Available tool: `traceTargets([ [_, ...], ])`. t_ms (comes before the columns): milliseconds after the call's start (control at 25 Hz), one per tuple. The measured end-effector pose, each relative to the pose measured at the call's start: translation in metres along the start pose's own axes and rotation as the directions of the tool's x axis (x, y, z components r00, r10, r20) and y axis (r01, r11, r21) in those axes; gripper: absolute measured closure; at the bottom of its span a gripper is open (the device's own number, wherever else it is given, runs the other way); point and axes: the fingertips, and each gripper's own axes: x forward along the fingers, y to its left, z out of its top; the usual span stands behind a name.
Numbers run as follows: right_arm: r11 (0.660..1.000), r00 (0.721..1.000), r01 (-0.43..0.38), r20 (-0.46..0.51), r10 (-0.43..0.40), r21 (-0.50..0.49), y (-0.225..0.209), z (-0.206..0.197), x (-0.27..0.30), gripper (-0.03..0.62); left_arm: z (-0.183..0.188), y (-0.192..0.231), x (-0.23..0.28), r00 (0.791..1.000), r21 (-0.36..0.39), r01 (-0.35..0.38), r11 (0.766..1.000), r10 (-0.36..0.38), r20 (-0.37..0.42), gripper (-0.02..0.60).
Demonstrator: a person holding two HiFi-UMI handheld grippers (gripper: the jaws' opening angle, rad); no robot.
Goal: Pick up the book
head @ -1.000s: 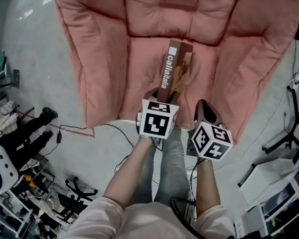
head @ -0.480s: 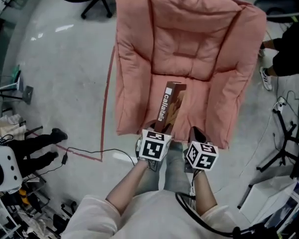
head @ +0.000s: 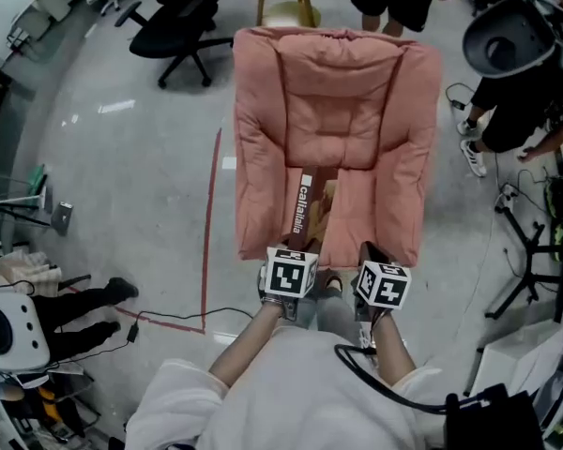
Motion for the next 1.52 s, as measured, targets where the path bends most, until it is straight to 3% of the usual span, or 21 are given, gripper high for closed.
traceTargets([
  [360,0.999,0.997,-0.029,0.075,0.03,-0.016,-0.005,0.008,-0.045,0.565,-0.007,-0.025,-0.045,0.996,-0.014,-0.054,0.998,0.055,0.069,0.436],
  [920,0.991,0.987,-0.11,0.112,0.118,-0.071,-0.021,-0.036,-0.117,0.565,-0.062,-0.1,-0.082,0.982,-0.084,-0.104,0.991,0.116,0.151,0.436],
  [1200,0.985,0.982,-0.144,0.111,0.154,-0.093,0.01,-0.07,-0.137,0.565,-0.103,-0.098,-0.121,0.972,-0.123,-0.132,0.984,0.152,0.178,0.436],
  [1520,0.981,0.979,-0.159,0.108,0.172,-0.115,0.015,-0.069,-0.156,0.565,-0.105,-0.11,-0.136,0.969,-0.114,-0.155,0.981,0.174,0.176,0.436],
])
